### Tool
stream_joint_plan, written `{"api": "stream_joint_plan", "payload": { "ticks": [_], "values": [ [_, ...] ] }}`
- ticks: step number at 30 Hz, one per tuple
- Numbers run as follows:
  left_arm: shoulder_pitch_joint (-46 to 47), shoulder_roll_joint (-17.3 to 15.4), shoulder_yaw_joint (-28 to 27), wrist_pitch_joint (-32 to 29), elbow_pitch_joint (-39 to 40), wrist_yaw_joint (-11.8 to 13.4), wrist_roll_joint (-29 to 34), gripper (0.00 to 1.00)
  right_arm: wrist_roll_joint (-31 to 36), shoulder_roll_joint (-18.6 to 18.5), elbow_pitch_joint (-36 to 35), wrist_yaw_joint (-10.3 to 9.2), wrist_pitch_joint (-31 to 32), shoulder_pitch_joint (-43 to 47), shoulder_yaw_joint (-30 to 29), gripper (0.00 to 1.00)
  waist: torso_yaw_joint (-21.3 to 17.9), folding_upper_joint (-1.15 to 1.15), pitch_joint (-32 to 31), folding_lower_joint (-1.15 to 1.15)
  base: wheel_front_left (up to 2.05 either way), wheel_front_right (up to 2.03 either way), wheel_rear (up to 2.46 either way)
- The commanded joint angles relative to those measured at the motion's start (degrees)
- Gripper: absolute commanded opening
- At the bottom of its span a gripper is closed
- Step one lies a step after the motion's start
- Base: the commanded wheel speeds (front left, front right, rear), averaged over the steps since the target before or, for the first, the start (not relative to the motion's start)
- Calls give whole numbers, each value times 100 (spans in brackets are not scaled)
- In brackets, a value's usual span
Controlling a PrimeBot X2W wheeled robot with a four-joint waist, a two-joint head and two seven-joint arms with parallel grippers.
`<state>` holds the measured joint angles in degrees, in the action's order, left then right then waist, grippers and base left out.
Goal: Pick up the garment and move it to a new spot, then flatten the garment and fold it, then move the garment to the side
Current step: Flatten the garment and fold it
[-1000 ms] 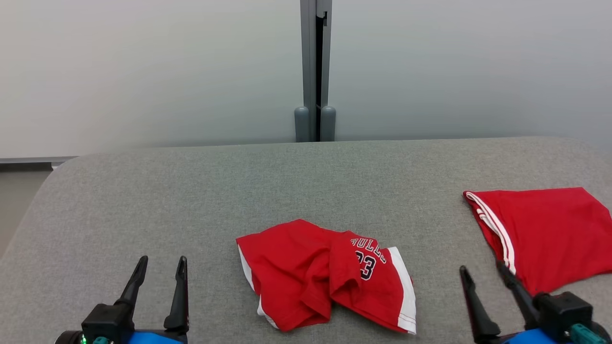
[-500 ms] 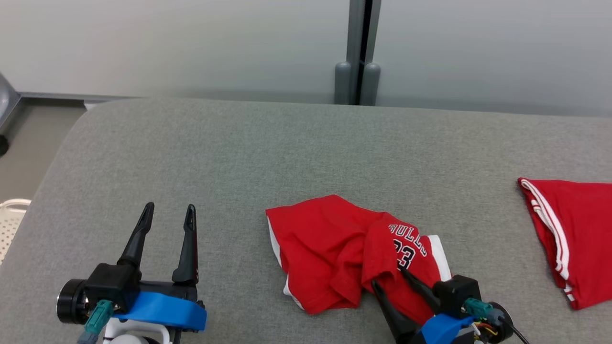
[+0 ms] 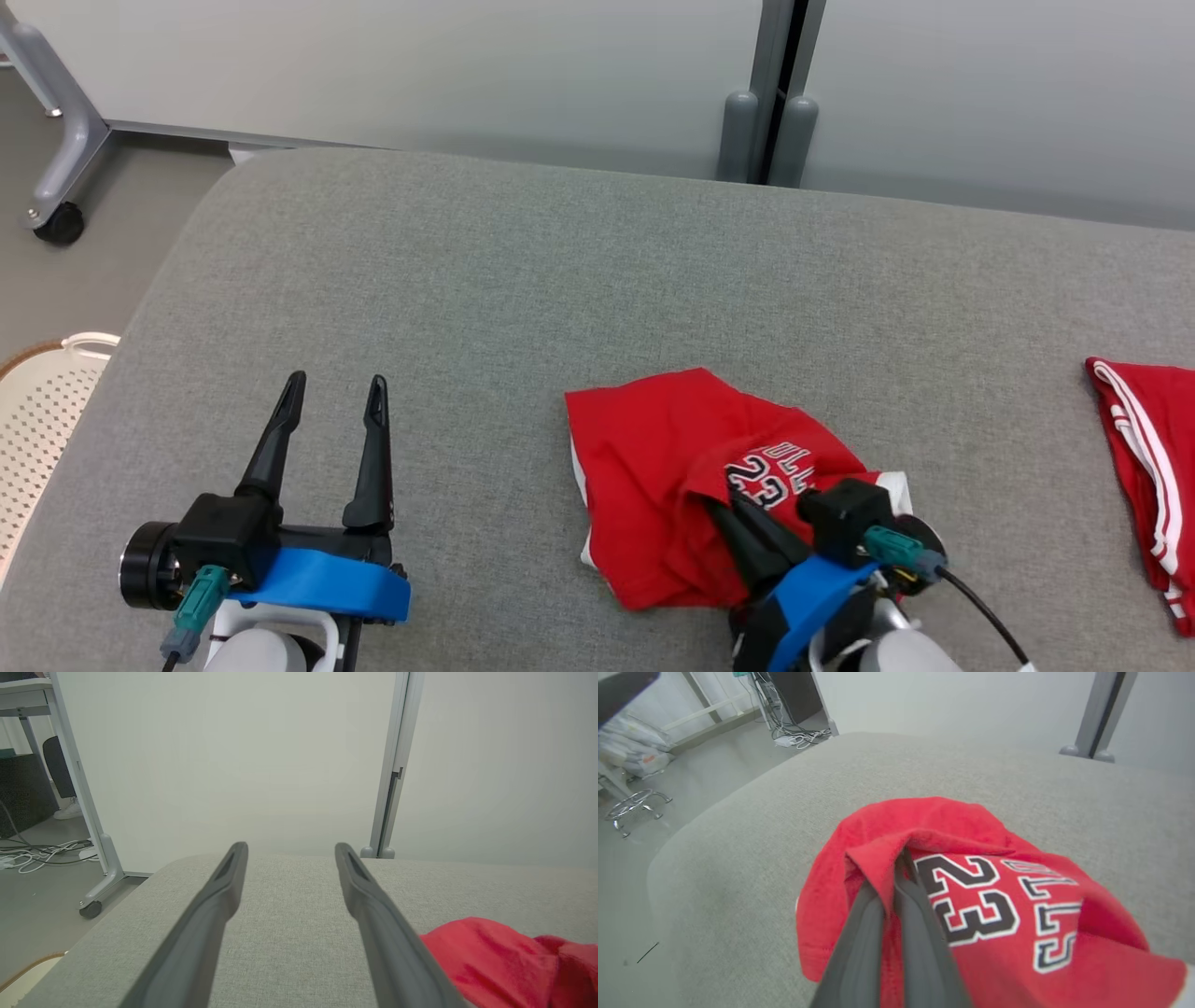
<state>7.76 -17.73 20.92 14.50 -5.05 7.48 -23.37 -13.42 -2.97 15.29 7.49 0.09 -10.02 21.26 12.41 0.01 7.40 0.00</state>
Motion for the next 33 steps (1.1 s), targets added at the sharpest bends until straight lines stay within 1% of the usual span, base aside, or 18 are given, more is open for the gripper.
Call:
{"api": "stream_joint_plan", "payload": {
  "ticks": [1, 4, 8, 10, 13, 15, 17, 24, 28, 30, 31, 33],
  "values": [
    [38, 2, -29, 33, -16, -18, 11, 100, -60, 9, -81, 0, -24, -148, 103, 0, -17, -1, -25, 0, 0, 0, 0],
    [-24, -2, -52, 36, -36, 7, 9, 100, -234, 4, -395, 0, 61, -441, 648, 0, -67, -1, -80, 0, 0, 0, 0],
    [-15, 22, -52, 43, -45, 35, 16, 100, -519, 4, -805, 0, -83, -1117, 1285, 0, -136, -1, -126, 0, 0, 0, 0],
    [0, 38, -46, 47, -61, 36, 18, 100, -732, 0, -966, 0, -224, -1466, 1415, 0, -160, -1, -156, 0, 0, 0, 0],
    [14, 60, -30, 49, -72, 38, 26, 100, -936, 0, -1097, 0, -432, -1838, 1298, 0, -188, -1, -190, 0, 0, 0, 0],
    [22, 73, -18, 53, -79, 30, 26, 100, -976, -4, -1076, 0, -514, -1886, 1021, 0, -201, -1, -202, 0, 0, 0, 0],
    [5, 73, -22, 55, -65, 34, 16, 100, -941, -4, -977, 0, -530, -1700, 670, 0, -251, -1, -186, 0, 0, 0, 0],
    [-62, 53, -29, 61, -64, 35, -15, 100, -569, 0, -395, 0, -509, -582, -1072, 0, -581, -1, -22, 0, 0, 0, 0],
    [-38, 31, -5, 53, -75, 17, -9, 100, -587, 5, -108, 0, -576, 54, -2006, 0, -795, -1, 96, 0, 0, 0, 0],
    [-4, 22, 21, 40, -73, 7, 1, 100, -757, 5, 48, 0, -626, 239, -2303, 0, -881, -1, 155, 0, 0, 0, 0],
    [11, 13, 21, 37, -68, 6, 2, 100, -746, 7, 140, 0, -638, 312, -2385, 0, -926, -1, 179, 0, 0, 0, 0],
    [32, -2, 32, 31, -77, 4, 7, 100, -991, 9, 299, 0, -697, 382, -2436, 0, -1005, -1, 213, 0, 0, 0, 0]
  ]
}}
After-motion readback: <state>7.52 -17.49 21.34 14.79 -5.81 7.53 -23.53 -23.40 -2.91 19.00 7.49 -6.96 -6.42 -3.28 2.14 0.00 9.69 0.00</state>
